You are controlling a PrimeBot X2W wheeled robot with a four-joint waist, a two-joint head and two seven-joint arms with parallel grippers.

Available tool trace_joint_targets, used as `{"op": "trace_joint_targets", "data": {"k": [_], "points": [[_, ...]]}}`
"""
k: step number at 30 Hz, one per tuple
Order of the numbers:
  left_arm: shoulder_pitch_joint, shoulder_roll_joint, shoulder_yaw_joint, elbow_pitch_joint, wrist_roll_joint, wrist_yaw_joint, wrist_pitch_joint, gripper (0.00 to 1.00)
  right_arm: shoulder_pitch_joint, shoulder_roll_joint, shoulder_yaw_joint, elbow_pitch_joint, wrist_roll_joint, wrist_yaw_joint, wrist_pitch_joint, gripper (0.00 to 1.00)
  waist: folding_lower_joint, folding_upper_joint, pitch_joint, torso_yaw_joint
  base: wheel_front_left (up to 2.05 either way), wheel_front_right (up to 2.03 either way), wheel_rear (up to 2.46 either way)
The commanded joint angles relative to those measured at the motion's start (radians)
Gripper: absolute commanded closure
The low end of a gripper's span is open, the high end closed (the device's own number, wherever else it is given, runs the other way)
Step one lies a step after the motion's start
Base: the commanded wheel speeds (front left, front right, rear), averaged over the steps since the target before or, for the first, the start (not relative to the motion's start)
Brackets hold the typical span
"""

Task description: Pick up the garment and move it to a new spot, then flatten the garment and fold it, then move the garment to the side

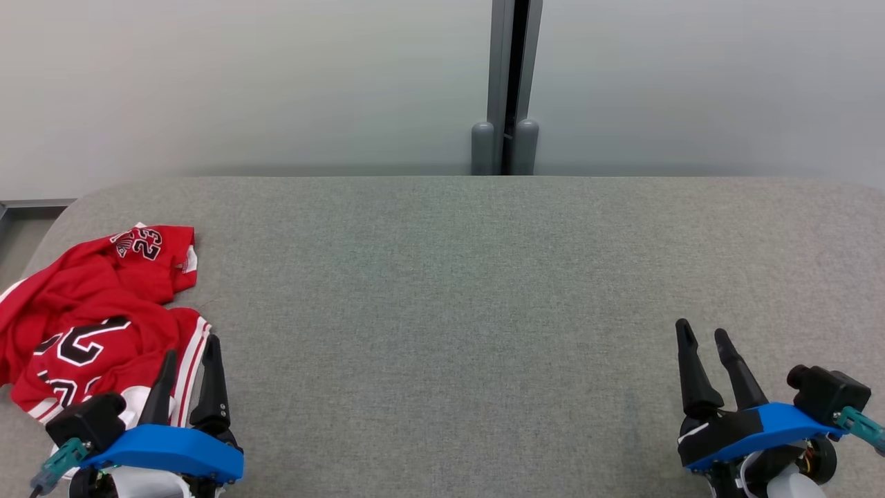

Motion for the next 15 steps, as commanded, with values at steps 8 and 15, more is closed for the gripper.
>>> {"op": "trace_joint_targets", "data": {"k": [8,15], "points": [[-0.013,0.025,-0.033,0.013,0.101,-0.002,-0.027,0.0,0.004,-0.005,0.001,0.029,-0.13,0.002,-0.028,0.0,0.0,-0.0001,0.001,-0.006,0.0,0.0,0.0],[-0.003,0.032,-0.056,0.035,0.16,-0.003,-0.042,0.0,0.009,-0.005,0.009,0.056,-0.206,0.002,-0.043,0.0,0.0,-0.0001,-0.006,-0.007,0.0,0.0,0.0]]}}
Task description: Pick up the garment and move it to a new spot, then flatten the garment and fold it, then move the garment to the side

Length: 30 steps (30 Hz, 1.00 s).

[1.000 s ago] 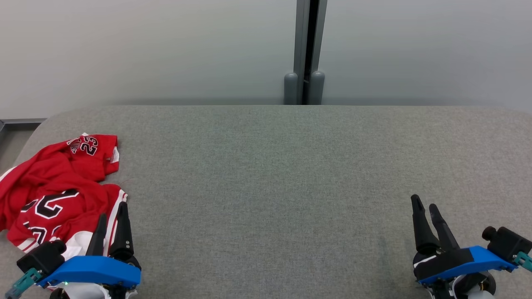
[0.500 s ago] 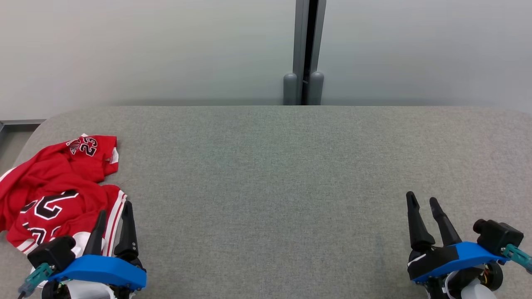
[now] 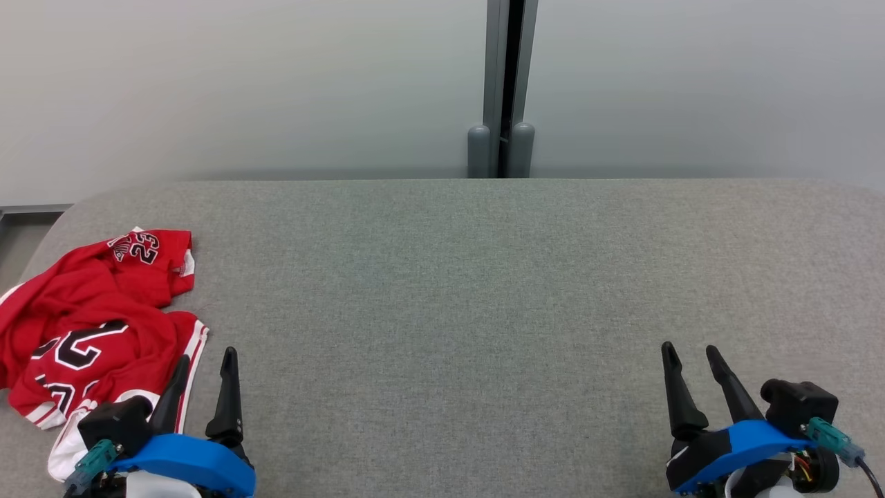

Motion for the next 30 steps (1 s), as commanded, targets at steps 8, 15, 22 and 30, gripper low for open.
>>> {"op": "trace_joint_targets", "data": {"k": [8,15,22,30], "points": [[0.005,0.005,0.0,0.007,0.123,-0.003,-0.026,0.0,0.006,-0.005,0.003,0.013,-0.103,0.002,-0.026,0.0,0.0,0.0,-0.007,-0.001,0.0,0.0,0.0],[0.022,-0.008,0.02,0.013,0.185,-0.003,-0.039,0.0,0.023,-0.005,-0.016,0.017,-0.153,0.002,-0.04,0.0,0.0,0.0,-0.01,-0.005,0.0,0.0,0.0],[0.037,-0.024,0.047,0.022,0.231,-0.003,-0.053,0.0,0.027,-0.005,-0.031,0.042,-0.188,0.002,-0.054,0.0,0.0,0.0,-0.011,-0.006,0.0,0.0,0.0],[0.044,-0.032,0.05,0.031,0.279,-0.003,-0.068,0.0,0.02,-0.005,-0.037,0.056,-0.234,0.002,-0.069,0.0,0.0,0.0,-0.01,-0.003,0.0,0.0,0.0]]}}
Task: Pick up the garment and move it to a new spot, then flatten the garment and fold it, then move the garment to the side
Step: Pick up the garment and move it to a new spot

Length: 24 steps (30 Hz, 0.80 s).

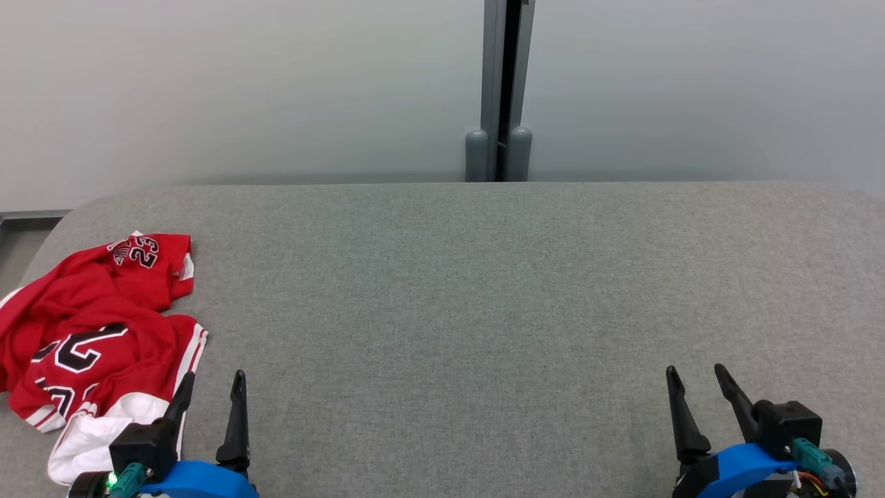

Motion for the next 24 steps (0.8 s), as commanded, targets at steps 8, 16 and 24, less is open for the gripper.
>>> {"op": "trace_joint_targets", "data": {"k": [8,16,24], "points": [[0.0,0.007,0.003,0.012,0.054,-0.002,-0.02,0.0,-0.011,-0.004,0.016,0.014,-0.062,0.002,-0.022,0.0,0.0,0.0,0.012,0.022,0.0,0.0,0.0],[-0.016,-0.004,0.05,0.035,0.025,-0.002,-0.02,0.0,-0.036,-0.003,0.06,0.023,-0.041,0.001,-0.02,0.0,0.0,0.0,0.053,0.144,0.0,0.0,0.0],[-0.005,0.018,0.092,0.072,0.004,-0.002,-0.02,0.0,-0.071,-0.004,0.114,0.053,-0.017,0.001,-0.02,0.0,0.0,0.0,0.072,0.314,0.0,0.0,0.0]]}}
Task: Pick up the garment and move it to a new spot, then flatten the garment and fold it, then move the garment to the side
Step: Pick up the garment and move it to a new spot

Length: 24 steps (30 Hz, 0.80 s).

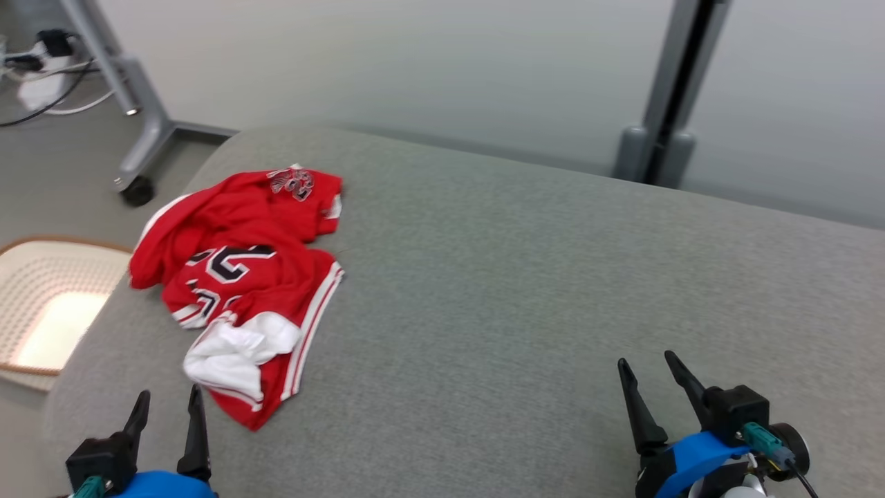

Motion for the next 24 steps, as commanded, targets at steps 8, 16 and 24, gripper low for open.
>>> {"op": "trace_joint_targets", "data": {"k": [8,16,24], "points": [[0.012,0.012,0.037,0.023,-0.024,-0.001,-0.005,0.0,-0.044,-0.004,0.042,0.027,0.013,0.0,-0.003,0.0,0.0,0.0,0.044,0.099,0.0,0.0,0.0],[-0.087,0.052,-0.037,0.053,-0.113,-0.001,-0.005,0.0,-0.064,-0.004,0.032,0.023,-0.02,0.0,-0.003,0.0,0.0,0.0,0.103,0.069,0.0,0.0,0.0],[-0.255,0.195,-0.23,0.098,-0.324,-0.001,-0.005,0.0,-0.098,-0.004,0.025,0.004,-0.05,0.0,-0.003,0.0,0.0,0.0,0.194,0.031,0.0,0.0,0.0]]}}
